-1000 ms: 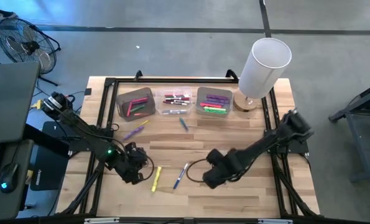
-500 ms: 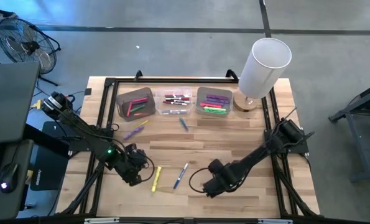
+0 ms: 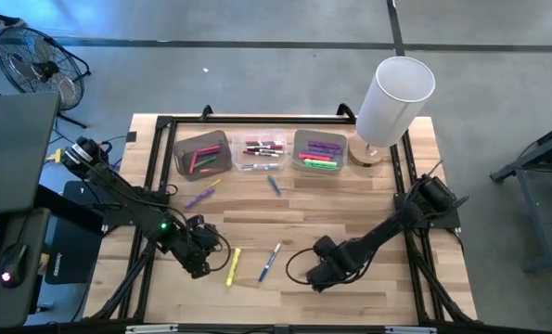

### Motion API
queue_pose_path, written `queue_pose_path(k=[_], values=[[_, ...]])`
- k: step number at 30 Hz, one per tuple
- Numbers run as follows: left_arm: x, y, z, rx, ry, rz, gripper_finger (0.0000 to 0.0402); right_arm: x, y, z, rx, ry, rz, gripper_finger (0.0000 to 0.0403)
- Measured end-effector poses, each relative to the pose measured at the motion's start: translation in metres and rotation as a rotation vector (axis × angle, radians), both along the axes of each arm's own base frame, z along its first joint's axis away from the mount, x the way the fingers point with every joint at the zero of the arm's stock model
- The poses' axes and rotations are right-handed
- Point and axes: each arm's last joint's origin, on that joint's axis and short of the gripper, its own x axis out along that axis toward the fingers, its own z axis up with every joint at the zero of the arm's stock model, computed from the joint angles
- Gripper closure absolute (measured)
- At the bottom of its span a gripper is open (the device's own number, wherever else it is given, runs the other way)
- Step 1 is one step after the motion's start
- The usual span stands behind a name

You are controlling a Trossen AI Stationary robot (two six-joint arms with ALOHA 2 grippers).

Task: Pick & Place Markers
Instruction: Put the violet pen into the black bin

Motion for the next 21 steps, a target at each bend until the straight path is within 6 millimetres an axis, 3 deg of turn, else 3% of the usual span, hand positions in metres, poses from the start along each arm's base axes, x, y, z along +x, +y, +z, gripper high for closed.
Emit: queue_pose_path(k=[7,13,21], values=[[0.000,0.000,0.000,0.000,0.001,0.000,0.0401,-0.008,-0.005,-0.013,-0.010,0.013,-0.002,0.0335],[0.000,0.000,0.000,0.004,0.004,-0.018,0.0401,-0.007,-0.004,-0.011,-0.005,0.021,-0.001,0.0364],[0.000,0.000,0.000,0.017,0.001,-0.041,0.0401,0.001,-0.001,0.005,-0.039,0.010,0.023,0.0321]])
